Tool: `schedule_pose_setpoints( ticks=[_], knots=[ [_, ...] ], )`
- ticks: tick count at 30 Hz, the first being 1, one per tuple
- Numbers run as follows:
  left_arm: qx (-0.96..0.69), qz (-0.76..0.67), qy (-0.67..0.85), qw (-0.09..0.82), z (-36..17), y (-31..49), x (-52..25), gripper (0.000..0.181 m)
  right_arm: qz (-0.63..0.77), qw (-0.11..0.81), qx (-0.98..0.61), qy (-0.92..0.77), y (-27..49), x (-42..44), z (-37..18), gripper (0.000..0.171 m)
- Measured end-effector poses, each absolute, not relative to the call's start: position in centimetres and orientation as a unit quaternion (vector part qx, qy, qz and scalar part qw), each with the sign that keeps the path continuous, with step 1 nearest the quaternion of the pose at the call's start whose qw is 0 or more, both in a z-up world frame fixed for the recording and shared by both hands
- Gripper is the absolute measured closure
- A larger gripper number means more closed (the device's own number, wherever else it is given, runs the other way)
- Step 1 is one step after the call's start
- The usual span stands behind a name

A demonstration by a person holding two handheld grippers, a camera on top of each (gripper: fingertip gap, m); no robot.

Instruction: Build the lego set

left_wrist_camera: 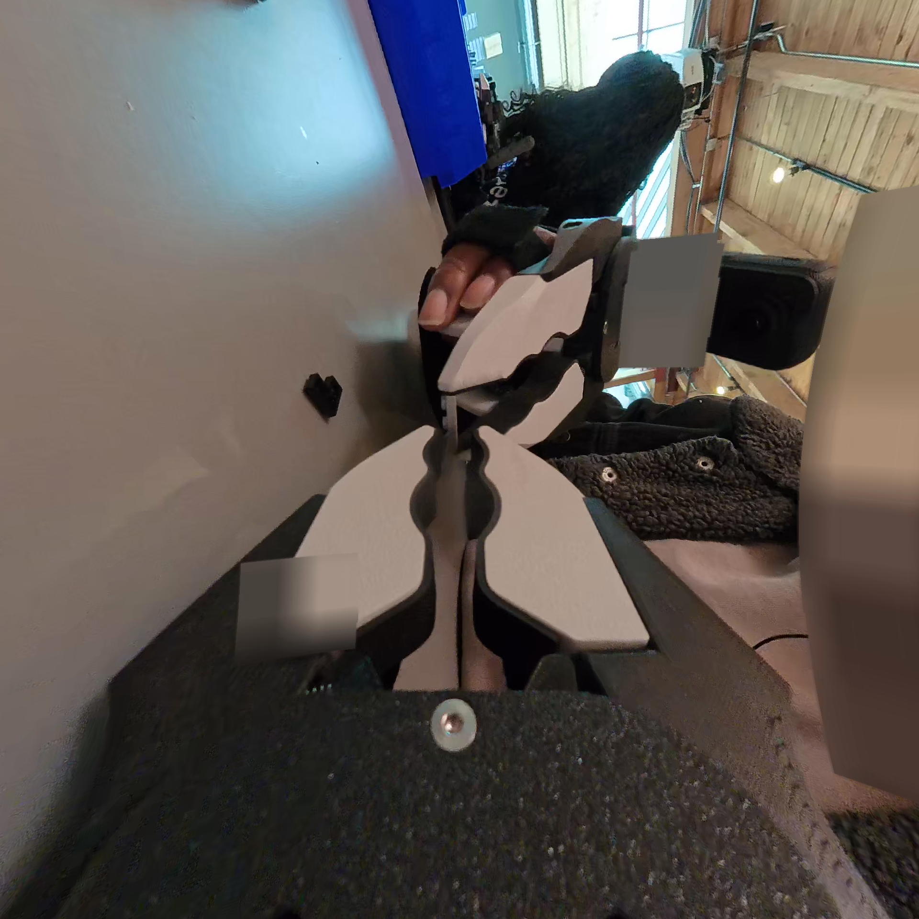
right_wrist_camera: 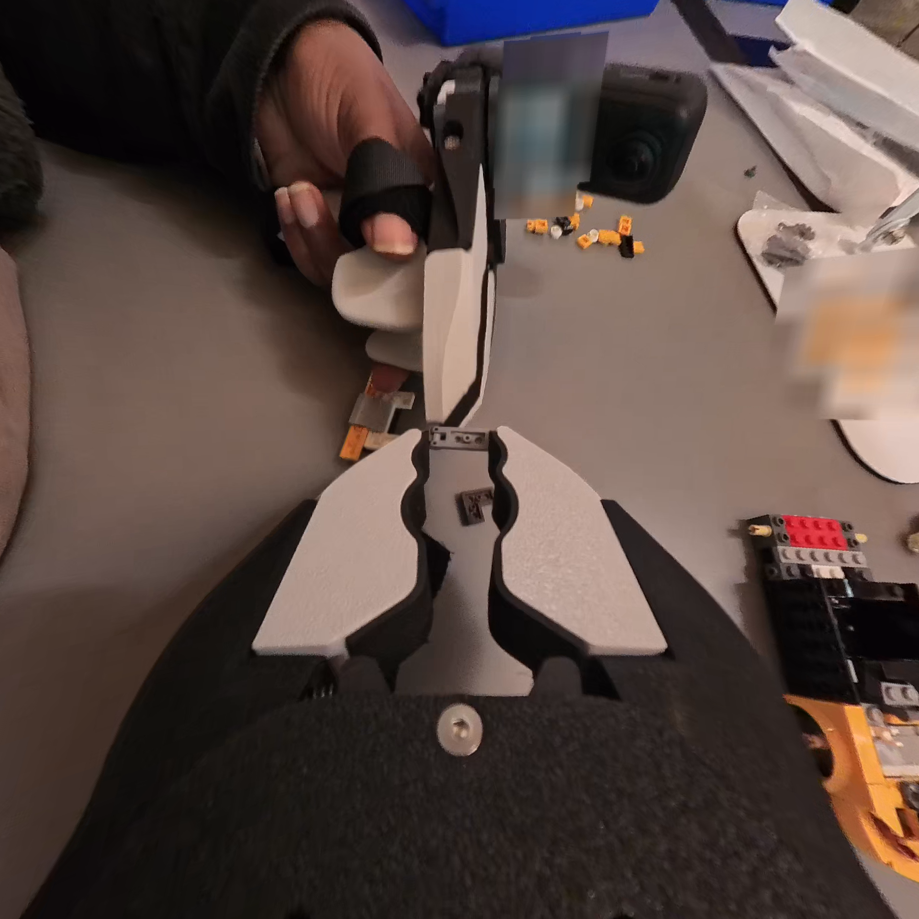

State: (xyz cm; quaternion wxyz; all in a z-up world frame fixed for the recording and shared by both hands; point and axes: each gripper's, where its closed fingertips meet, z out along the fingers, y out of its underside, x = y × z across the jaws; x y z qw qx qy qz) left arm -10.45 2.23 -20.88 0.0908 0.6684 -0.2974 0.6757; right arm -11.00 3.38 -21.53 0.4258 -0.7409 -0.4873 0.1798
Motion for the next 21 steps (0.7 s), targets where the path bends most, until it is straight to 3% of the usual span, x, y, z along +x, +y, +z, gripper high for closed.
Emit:
schedule_pose_setpoints(
  ticks=[4,11,21],
  knots=[
    [0.689,0.645,-0.327,0.049,-21.5,3.5,-11.1,0.162,0.196,0.38,-0.747,-0.509,3.1,-10.3,-22.9,0.149],
    [0.708,0.583,-0.397,-0.021,-22.6,5.0,-12.0,0.164,0.211,0.301,-0.747,-0.554,3.7,-9.6,-24.8,0.149],
    [0.697,0.54,-0.47,-0.03,-23.7,4.4,-11.9,0.165,0.241,0.261,-0.736,-0.576,3.7,-9.7,-25.7,0.148]
  ],
)
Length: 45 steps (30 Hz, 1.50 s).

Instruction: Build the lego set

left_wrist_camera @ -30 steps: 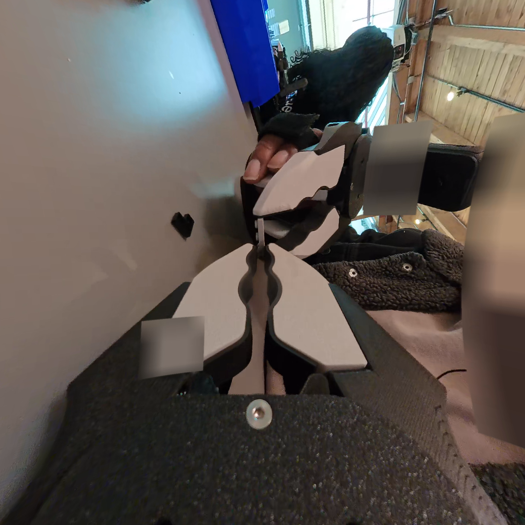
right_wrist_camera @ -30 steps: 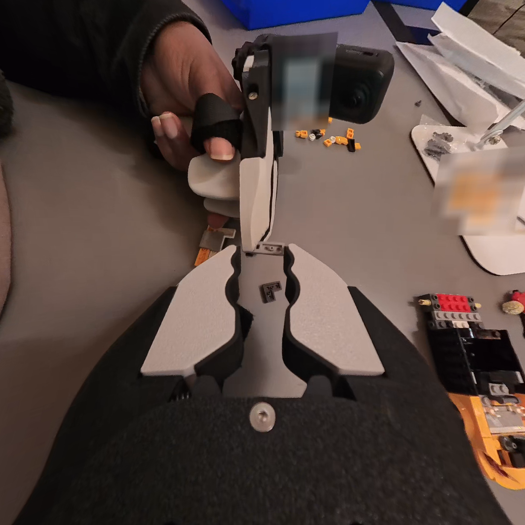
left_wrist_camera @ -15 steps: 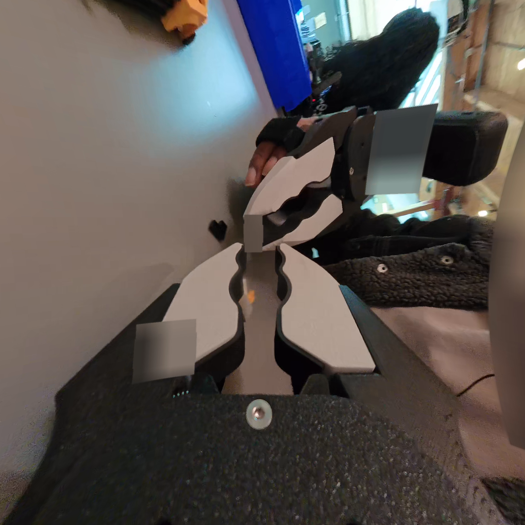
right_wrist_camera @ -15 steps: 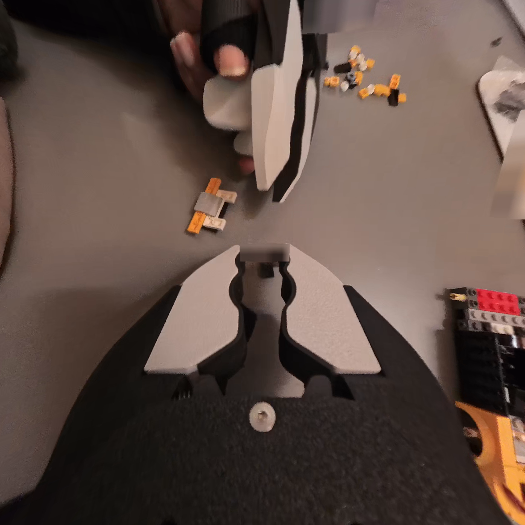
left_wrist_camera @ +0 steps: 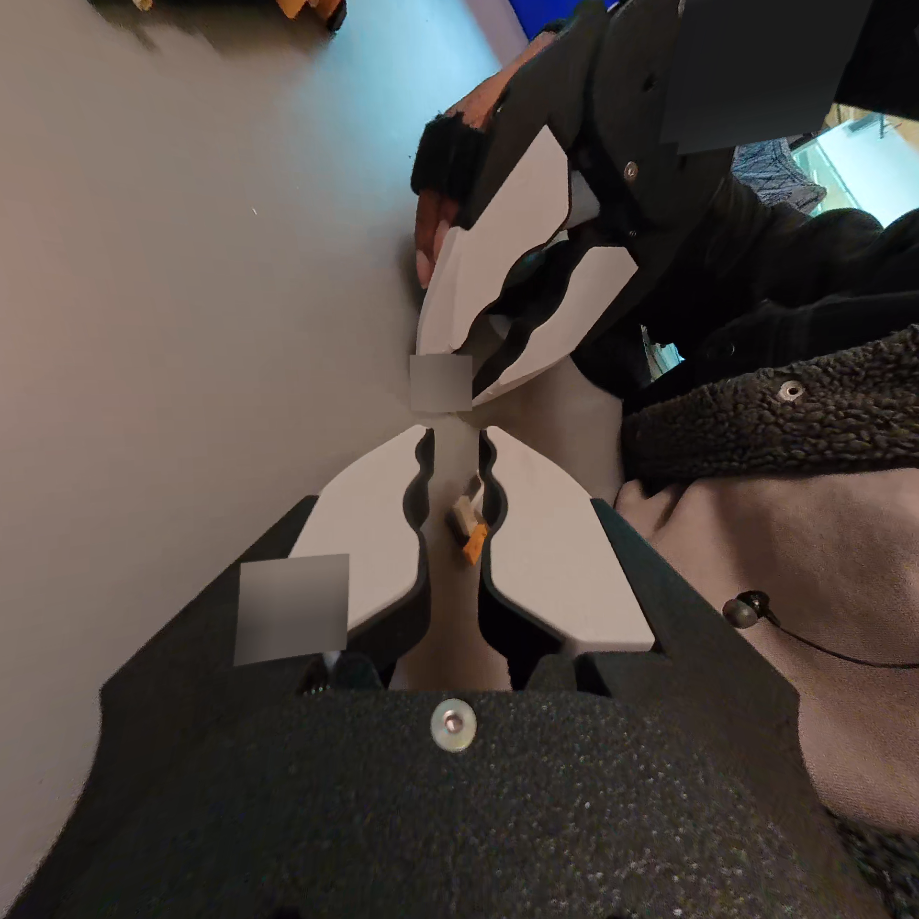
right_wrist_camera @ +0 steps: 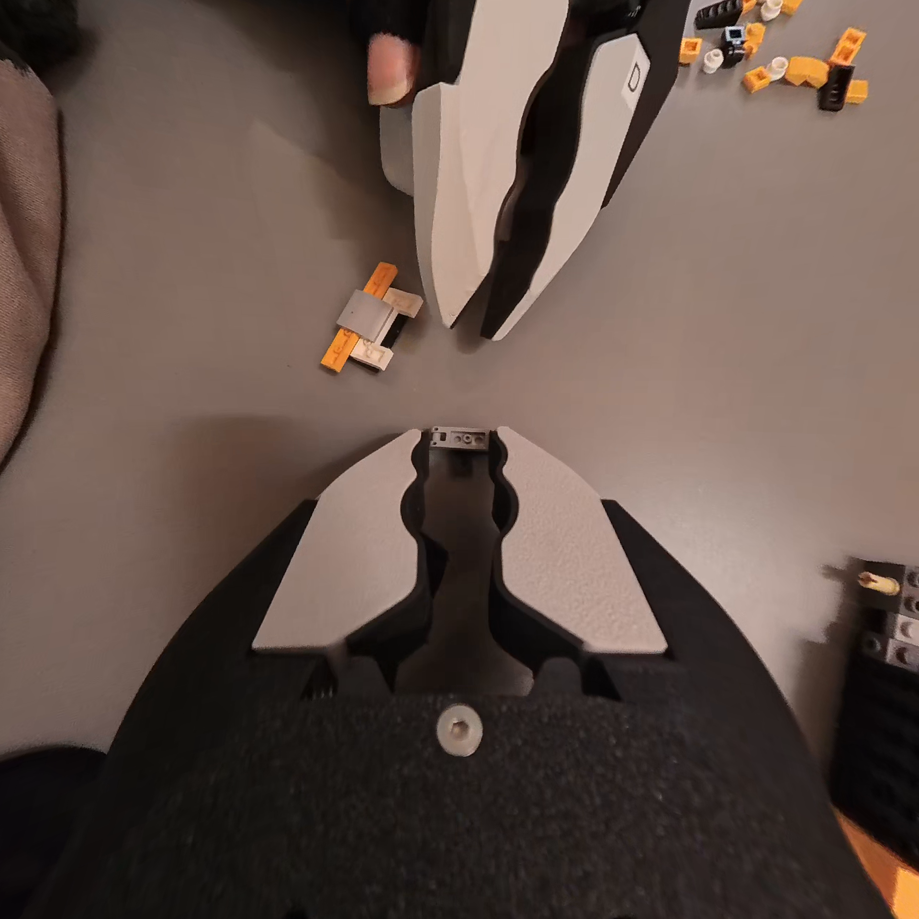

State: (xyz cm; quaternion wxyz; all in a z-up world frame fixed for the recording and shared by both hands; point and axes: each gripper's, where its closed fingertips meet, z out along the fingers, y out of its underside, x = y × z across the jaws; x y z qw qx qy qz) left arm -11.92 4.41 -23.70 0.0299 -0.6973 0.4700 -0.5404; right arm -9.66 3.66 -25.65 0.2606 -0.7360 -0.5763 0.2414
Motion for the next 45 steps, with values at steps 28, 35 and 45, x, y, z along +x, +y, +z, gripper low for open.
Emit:
schedule_pose_setpoints(
  ticks=[28,35,45],
  knots=[
    [-0.691,-0.547,0.471,0.028,-23.6,4.0,-11.6,0.166,0.309,0.232,-0.794,-0.47,4.4,-9.6,-24.3,0.143],
    [-0.687,-0.547,0.477,0.028,-23.6,3.5,-11.7,0.166,0.321,0.186,-0.841,-0.394,4.8,-9.3,-25.2,0.143],
    [-0.684,-0.554,0.474,0.027,-23.4,3.5,-12.0,0.165,0.3,0.158,-0.851,-0.401,4.7,-9.3,-25.8,0.151]
  ],
)
